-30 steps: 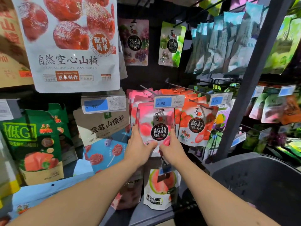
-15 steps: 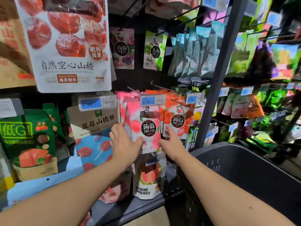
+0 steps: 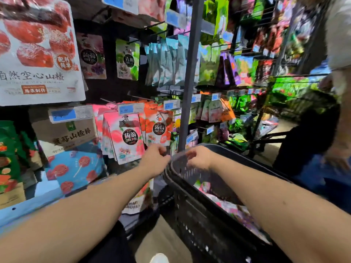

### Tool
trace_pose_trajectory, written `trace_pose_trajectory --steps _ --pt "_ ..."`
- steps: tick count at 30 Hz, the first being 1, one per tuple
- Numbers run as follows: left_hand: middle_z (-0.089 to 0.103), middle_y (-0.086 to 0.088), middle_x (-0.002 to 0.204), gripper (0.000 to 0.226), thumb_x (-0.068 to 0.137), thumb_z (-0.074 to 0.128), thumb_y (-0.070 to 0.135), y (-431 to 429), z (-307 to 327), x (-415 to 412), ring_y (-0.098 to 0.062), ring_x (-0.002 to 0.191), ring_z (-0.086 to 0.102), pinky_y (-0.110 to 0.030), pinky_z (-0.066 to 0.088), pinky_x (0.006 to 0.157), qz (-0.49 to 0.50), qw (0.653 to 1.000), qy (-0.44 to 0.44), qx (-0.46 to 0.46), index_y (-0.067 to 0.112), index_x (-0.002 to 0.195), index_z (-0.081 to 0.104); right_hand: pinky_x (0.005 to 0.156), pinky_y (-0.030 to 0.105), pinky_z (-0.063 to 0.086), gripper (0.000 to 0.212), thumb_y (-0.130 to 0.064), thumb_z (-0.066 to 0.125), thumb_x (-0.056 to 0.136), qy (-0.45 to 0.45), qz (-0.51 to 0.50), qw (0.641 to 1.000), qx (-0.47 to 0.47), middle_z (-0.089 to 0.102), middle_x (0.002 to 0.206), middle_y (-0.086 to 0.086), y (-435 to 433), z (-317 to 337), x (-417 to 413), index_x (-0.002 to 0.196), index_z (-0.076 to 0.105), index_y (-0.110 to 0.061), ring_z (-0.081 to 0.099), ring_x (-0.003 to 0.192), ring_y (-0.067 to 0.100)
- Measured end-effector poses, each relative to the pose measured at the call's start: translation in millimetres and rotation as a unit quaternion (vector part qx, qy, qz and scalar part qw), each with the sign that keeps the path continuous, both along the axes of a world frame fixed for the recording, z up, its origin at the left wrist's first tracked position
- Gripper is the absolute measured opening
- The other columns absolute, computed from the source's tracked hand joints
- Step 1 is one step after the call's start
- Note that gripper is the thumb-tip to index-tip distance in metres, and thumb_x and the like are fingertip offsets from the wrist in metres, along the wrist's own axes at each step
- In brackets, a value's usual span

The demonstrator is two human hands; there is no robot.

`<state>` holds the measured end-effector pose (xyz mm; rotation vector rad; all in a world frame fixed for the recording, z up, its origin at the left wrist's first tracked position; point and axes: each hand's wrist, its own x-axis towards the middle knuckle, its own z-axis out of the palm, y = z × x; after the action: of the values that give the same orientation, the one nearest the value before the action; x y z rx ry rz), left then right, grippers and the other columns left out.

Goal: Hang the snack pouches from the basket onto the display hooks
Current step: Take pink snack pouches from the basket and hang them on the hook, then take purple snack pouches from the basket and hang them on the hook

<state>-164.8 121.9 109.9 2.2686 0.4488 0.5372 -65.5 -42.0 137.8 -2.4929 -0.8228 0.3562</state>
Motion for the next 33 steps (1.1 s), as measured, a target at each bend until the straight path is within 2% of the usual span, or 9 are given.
trace_pose_trajectory --steps 2,4,9,16,21,26,28,30,33 --pt "0.059 -0.003 0.084 0.014 0.089 0.068 0.02 -18 -6 14 -0.023 0.077 0.054 -0.034 0.044 0.073 -0.055 0.998 0.019 0.01 0.01 0.095 0.062 0.09 0.039 0.058 0.042 -0.017 0.073 0.084 -0.016 -0.011 0.999 -0.026 0.073 0.118 0.01 -25 0 8 0.125 0.069 -0.01 0.069 0.103 0.026" --pt "0.065 -0.001 0.091 0.017 0.09 0.069 0.021 -34 -17 33 -0.021 0.085 0.061 -0.033 0.049 0.081 -0.103 0.993 0.045 0.026 0.01 0.103 0.065 0.088 0.031 0.055 0.047 -0.015 0.073 0.084 -0.023 -0.033 0.999 -0.034 0.071 0.12 0.008 -49 -4 17 0.13 0.066 -0.01 0.066 0.099 0.019" --pt "0.069 0.002 0.101 0.015 0.088 0.069 0.025 -73 -42 91 -0.022 0.1 0.064 -0.034 0.052 0.091 -0.211 0.956 0.151 0.135 0.017 0.101 0.068 0.09 0.027 0.051 0.044 -0.015 0.073 0.085 -0.004 -0.074 0.995 -0.06 0.072 0.119 0.007 -100 -43 46 0.129 0.067 -0.009 0.067 0.108 0.022" --pt "0.072 0.001 0.095 0.017 0.088 0.072 0.031 -96 -87 158 -0.023 0.093 0.067 -0.036 0.055 0.088 -0.275 0.917 0.239 0.166 0.016 0.094 0.07 0.089 0.029 0.054 0.038 -0.014 0.068 0.086 0.048 -0.11 0.99 -0.078 0.073 0.114 0.005 -141 -108 87 0.124 0.069 -0.011 0.068 0.103 0.022" --pt "0.072 -0.005 0.092 0.02 0.087 0.076 0.028 -105 -108 190 -0.025 0.087 0.066 -0.033 0.053 0.079 -0.311 0.884 0.304 0.17 0.011 0.096 0.071 0.079 0.025 0.048 0.036 -0.013 0.067 0.088 0.079 -0.113 0.983 -0.12 0.073 0.112 0.008 -151 -150 98 0.124 0.069 -0.01 0.067 0.099 0.023" --pt "0.06 -0.003 0.078 0.024 0.086 0.076 0.036 -128 -129 214 -0.025 0.072 0.055 -0.037 0.052 0.075 -0.368 0.824 0.381 0.201 0.016 0.082 0.063 0.09 0.031 0.054 0.042 -0.02 0.064 0.085 0.118 -0.142 0.967 -0.175 0.071 0.119 0.007 -164 -178 108 0.127 0.067 -0.014 0.067 0.106 0.027" --pt "0.063 -0.004 0.077 0.032 0.08 0.077 0.041 -139 -142 224 -0.025 0.069 0.059 -0.038 0.056 0.076 -0.382 0.798 0.415 0.211 0.011 0.09 0.07 0.093 0.039 0.057 0.045 -0.028 0.065 0.085 0.121 -0.147 0.958 -0.215 0.07 0.12 0.007 -169 -186 111 0.127 0.067 -0.014 0.068 0.106 0.03" --pt "0.069 -0.005 0.079 0.055 0.068 0.075 0.05 -148 -157 237 -0.025 0.07 0.065 -0.035 0.057 0.076 -0.391 0.773 0.441 0.235 0.009 0.105 0.072 0.096 0.042 0.056 0.046 -0.034 0.063 0.09 0.133 -0.139 0.943 -0.271 0.066 0.125 0.007 -173 -198 115 0.131 0.064 -0.013 0.064 0.111 0.032" --pt "0.068 -0.008 0.081 0.05 0.078 0.078 0.044 -164 -184 253 -0.028 0.072 0.065 -0.033 0.052 0.07 -0.409 0.745 0.458 0.26 0.006 0.11 0.07 0.096 0.036 0.05 0.041 -0.035 0.062 0.096 0.149 -0.129 0.921 -0.335 0.062 0.122 0.012 -176 -221 118 0.13 0.063 -0.011 0.058 0.11 0.03"
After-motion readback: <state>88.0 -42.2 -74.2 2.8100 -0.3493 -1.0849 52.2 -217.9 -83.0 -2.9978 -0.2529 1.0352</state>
